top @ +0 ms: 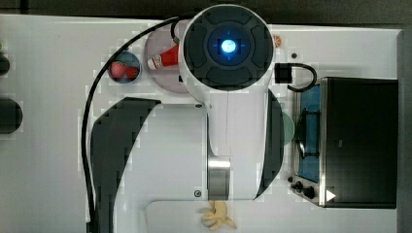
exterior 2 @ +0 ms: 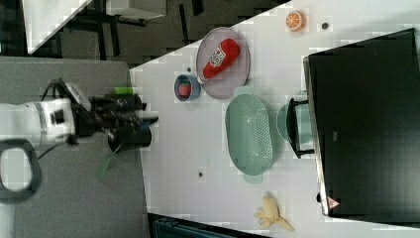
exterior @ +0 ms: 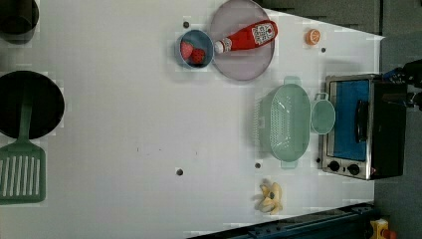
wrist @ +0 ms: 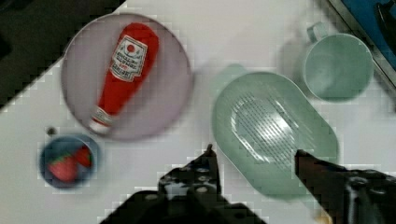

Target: Drag strainer right to left.

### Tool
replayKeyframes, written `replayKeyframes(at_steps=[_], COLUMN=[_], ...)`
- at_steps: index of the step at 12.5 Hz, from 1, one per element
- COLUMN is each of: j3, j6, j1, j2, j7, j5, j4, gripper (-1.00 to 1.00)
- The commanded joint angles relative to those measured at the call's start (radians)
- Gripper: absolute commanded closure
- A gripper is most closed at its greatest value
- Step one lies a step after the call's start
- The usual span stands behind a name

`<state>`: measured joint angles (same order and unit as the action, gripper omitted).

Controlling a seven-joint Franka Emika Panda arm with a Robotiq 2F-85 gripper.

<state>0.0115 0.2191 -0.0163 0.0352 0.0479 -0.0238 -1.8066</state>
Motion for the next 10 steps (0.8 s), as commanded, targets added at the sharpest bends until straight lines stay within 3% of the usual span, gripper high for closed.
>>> replayKeyframes(at_steps=[1,3,6,10], j3=[0.034,0.035,0.034,0.033], j6=[-0.155,-0.154,-0.135,0.070], j1=[0.042,0.042,0.042,0.041], j2=[0.491,0.490,0.457,0.324], j7=[-0.080,-0.080,-0.081,-0.190], j5=[-0.029,-0.029,-0.029,-0.028], j4=[-0.361,-0.361,-0.378,-0.486], gripper=[-0.60,-1.00,-1.00,-1.00])
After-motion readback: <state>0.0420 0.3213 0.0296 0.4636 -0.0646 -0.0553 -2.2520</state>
